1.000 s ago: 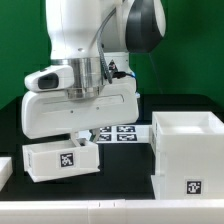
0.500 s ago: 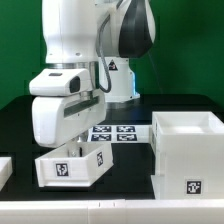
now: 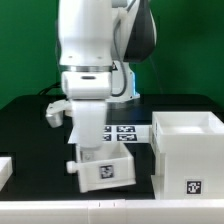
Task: Assemble drawer
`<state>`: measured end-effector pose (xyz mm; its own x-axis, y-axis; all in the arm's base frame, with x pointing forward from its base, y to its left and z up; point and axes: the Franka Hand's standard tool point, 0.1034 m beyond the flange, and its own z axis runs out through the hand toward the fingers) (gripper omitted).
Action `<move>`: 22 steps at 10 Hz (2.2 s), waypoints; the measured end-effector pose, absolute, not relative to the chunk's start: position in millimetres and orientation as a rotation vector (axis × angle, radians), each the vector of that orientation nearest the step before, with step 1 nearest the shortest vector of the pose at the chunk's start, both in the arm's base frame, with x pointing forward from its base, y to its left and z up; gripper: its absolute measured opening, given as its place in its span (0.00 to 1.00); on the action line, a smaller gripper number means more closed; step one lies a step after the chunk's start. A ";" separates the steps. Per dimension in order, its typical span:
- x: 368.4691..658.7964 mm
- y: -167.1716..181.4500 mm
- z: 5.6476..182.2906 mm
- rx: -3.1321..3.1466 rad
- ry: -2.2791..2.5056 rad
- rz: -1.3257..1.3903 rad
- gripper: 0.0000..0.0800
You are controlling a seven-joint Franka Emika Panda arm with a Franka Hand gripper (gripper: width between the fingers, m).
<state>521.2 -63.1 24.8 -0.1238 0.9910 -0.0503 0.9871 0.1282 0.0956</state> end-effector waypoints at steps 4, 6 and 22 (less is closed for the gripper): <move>520.7 -63.6 23.9 2.042 2.254 0.059 0.05; 532.9 -37.7 24.7 2.140 2.149 0.083 0.05; 539.0 -26.0 25.5 2.255 2.114 -0.084 0.05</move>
Offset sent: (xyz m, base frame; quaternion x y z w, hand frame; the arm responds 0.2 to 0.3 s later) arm 0.0000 0.0000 0.0000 0.0000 0.0000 0.0000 1.0000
